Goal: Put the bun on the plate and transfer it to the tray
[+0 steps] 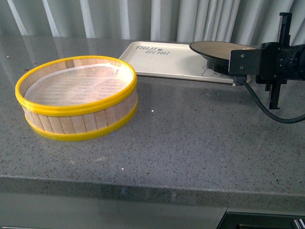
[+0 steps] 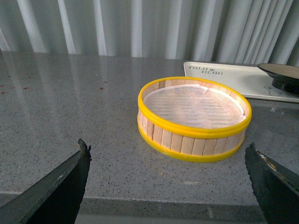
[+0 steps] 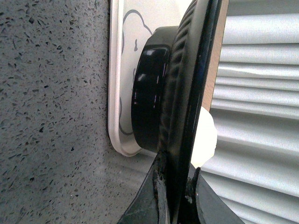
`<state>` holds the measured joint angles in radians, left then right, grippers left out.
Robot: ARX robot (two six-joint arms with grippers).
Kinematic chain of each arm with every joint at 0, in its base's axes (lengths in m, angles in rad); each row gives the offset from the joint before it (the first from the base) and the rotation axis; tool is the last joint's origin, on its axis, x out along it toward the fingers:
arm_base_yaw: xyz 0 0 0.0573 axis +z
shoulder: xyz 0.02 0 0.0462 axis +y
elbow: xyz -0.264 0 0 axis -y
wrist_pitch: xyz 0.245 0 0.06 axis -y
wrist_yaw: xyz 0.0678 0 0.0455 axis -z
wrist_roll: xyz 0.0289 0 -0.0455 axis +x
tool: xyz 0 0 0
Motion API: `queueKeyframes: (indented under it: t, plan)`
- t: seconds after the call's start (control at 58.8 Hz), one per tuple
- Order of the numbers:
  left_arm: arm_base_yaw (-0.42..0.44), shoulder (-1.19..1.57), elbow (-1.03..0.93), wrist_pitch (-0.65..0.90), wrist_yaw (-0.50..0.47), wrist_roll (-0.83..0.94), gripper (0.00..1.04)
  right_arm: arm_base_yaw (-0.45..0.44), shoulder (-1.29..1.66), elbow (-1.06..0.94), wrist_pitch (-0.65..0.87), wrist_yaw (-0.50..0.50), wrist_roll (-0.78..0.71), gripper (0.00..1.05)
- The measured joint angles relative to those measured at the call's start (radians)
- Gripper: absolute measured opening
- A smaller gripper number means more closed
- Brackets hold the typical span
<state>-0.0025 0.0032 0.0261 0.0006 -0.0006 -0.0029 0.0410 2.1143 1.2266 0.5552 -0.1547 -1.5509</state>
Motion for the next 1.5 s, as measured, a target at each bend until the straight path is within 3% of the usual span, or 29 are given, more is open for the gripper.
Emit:
queueKeyframes:
  t: [0.799,1.156,1.411,1.496]
  plan:
    - [0.000,0.000,0.000,0.000,0.000,0.000,0.98,0.022,0.082,0.116,-0.064,0.031,-0.063,0.03]
    - [0.000,0.000,0.000,0.000,0.000,0.000,0.98,0.032,0.067,0.080,-0.049,0.037,-0.055,0.58]
    - [0.000,0.000,0.000,0.000,0.000,0.000,0.98,0.064,-0.027,-0.002,-0.035,0.098,0.080,0.98]
    - [0.000,0.000,0.000,0.000,0.000,0.000,0.98,0.081,-0.068,-0.041,-0.015,0.102,0.128,0.96]
